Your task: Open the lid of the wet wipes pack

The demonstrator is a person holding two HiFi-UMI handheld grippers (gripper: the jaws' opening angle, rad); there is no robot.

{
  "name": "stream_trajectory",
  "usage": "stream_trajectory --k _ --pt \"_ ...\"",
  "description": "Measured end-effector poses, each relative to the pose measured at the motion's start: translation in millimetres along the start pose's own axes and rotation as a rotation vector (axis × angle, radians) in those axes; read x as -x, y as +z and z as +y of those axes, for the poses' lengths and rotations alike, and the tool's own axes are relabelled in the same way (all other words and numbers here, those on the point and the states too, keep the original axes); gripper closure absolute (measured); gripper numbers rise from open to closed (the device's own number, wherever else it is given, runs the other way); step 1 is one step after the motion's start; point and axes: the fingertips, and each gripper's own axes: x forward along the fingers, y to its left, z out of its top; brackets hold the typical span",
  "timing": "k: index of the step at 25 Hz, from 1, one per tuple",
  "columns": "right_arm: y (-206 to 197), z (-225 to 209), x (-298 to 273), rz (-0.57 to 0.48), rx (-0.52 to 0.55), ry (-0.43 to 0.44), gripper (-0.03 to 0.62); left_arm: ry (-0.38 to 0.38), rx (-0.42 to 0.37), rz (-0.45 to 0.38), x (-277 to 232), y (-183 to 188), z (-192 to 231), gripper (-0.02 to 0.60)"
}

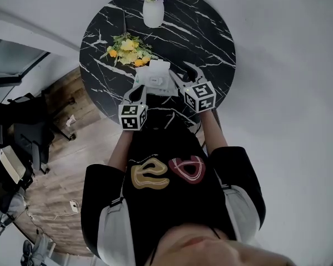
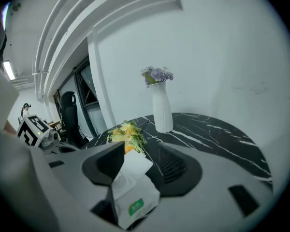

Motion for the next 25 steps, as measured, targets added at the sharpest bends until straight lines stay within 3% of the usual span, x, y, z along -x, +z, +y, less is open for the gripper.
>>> stream_trajectory --k 12,25 --pt "-22 35 53 -0.045 0.025 -0.023 0.385 0.021 0.009 -0.207 45 33 -30 0.561" --pt "-40 62 75 -0.039 0.080 0.023 0.395 0.034 -0.026 -0.255 59 29 -57 0.561"
